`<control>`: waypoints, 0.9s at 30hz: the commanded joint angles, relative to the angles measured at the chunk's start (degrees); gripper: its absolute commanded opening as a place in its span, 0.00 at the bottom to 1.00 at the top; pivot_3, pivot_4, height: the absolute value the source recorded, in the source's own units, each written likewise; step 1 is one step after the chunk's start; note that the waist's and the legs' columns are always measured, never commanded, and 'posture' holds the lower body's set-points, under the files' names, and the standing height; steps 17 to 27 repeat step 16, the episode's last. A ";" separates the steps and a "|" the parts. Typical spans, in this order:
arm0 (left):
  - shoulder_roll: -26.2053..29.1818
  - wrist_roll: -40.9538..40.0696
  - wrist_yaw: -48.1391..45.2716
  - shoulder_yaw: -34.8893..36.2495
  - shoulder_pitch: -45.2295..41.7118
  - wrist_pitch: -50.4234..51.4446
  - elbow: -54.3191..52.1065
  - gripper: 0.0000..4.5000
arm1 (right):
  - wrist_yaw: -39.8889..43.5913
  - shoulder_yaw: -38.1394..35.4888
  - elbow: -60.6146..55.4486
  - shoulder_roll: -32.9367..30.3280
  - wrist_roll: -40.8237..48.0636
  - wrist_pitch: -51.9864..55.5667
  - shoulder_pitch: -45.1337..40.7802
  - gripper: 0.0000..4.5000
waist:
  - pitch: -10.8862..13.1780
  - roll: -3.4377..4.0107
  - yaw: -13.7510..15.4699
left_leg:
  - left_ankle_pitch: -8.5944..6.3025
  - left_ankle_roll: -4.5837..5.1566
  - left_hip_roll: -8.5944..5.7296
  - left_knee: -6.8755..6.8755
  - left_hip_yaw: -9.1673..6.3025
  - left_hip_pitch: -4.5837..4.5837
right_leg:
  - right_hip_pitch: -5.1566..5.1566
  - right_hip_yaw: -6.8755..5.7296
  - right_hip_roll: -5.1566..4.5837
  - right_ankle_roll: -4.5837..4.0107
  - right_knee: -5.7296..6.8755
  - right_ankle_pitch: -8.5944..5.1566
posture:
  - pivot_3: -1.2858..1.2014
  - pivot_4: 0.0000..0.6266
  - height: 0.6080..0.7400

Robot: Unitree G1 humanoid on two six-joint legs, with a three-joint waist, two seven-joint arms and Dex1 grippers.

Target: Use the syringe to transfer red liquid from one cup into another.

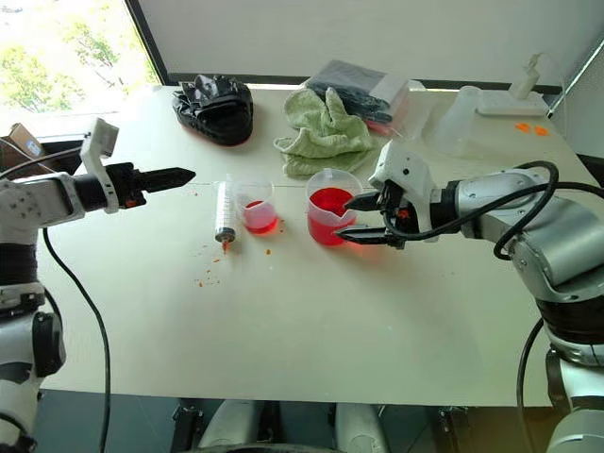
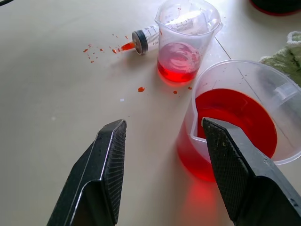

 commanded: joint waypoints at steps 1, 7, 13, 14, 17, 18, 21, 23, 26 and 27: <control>3.47 -2.08 -6.07 0.50 3.32 -3.64 -8.32 0.99 | 4.34 -1.04 3.15 -1.42 -1.55 -4.56 -2.10 0.59 | 0.00 0.00 0.03 | 0.00 0.00 0.00 0.00 0.00 0.00 | 0.00 0.00 0.00 0.00 -0.02 0.00 | 0.52 0.24 0.78; 13.41 -3.03 -16.62 1.72 14.09 -8.35 -19.63 0.99 | 8.46 -1.12 6.77 -1.80 -2.68 -6.87 -3.19 0.59 | 0.01 0.00 -0.18 | -0.02 0.03 0.02 -0.07 0.00 -0.02 | 0.00 0.00 0.01 0.00 -0.06 0.00 | 0.52 0.24 0.78; 17.48 -5.62 -19.63 5.45 17.16 -8.88 -20.87 0.99 | 10.13 -0.12 8.89 -1.26 -4.94 -8.87 -3.33 0.59 | 0.01 0.01 0.24 | -0.05 0.09 0.02 -0.04 0.00 0.01 | 0.02 -0.01 0.00 -0.01 -0.10 -0.01 | 0.52 0.24 0.78; 17.72 -5.85 -19.71 5.84 17.42 -8.95 -21.01 0.99 | 10.36 0.06 9.17 -1.16 -5.37 -9.22 -3.37 0.59 | 0.01 0.01 0.25 | -0.12 0.21 0.01 -0.04 0.00 0.01 | 0.02 -0.01 0.00 -0.01 -0.10 -0.01 | 0.52 0.24 0.78; 18.08 -6.38 -19.87 6.50 17.93 -8.98 -21.21 0.99 | 10.75 0.21 9.57 -0.96 -5.92 -9.59 -3.49 0.59 | 0.01 0.01 0.22 | -0.14 0.25 0.01 -0.04 0.00 0.01 | 0.02 -0.01 0.00 -0.01 -0.09 -0.01 | 0.52 0.24 0.78; 18.08 -6.38 -19.87 6.50 17.93 -8.98 -21.21 0.99 | 10.75 0.21 9.57 -0.96 -5.92 -9.59 -3.49 0.59 | 0.01 0.01 0.22 | -0.14 0.25 0.01 -0.04 0.00 0.01 | 0.02 -0.01 0.00 -0.01 -0.09 -0.01 | 0.52 0.24 0.78; 18.08 -6.38 -19.87 6.50 17.93 -8.98 -21.21 0.99 | 10.75 0.21 9.57 -0.96 -5.92 -9.59 -3.49 0.59 | 0.01 0.01 0.22 | -0.14 0.25 0.01 -0.04 0.00 0.01 | 0.02 -0.01 0.00 -0.01 -0.09 -0.01 | 0.52 0.24 0.78; 18.08 -6.38 -19.87 6.50 17.93 -8.98 -21.21 0.99 | 10.75 0.21 9.57 -0.96 -5.92 -9.59 -3.49 0.59 | 0.01 0.01 0.22 | -0.14 0.25 0.01 -0.04 0.00 0.01 | 0.02 -0.01 0.00 -0.01 -0.09 -0.01 | 0.52 0.24 0.78; 18.08 -6.38 -19.87 6.50 17.93 -8.98 -21.21 0.99 | 10.75 0.21 9.57 -0.96 -5.92 -9.59 -3.49 0.59 | 0.01 0.01 0.22 | -0.14 0.25 0.01 -0.04 0.00 0.01 | 0.02 -0.01 0.00 -0.01 -0.09 -0.01 | 0.52 0.24 0.78; 18.08 -6.38 -19.87 6.50 17.93 -8.98 -21.21 0.99 | 10.75 0.21 9.57 -0.96 -5.92 -9.59 -3.49 0.59 | 0.01 0.01 0.22 | -0.14 0.25 0.01 -0.04 0.00 0.01 | 0.02 -0.01 0.00 -0.01 -0.09 -0.01 | 0.52 0.24 0.78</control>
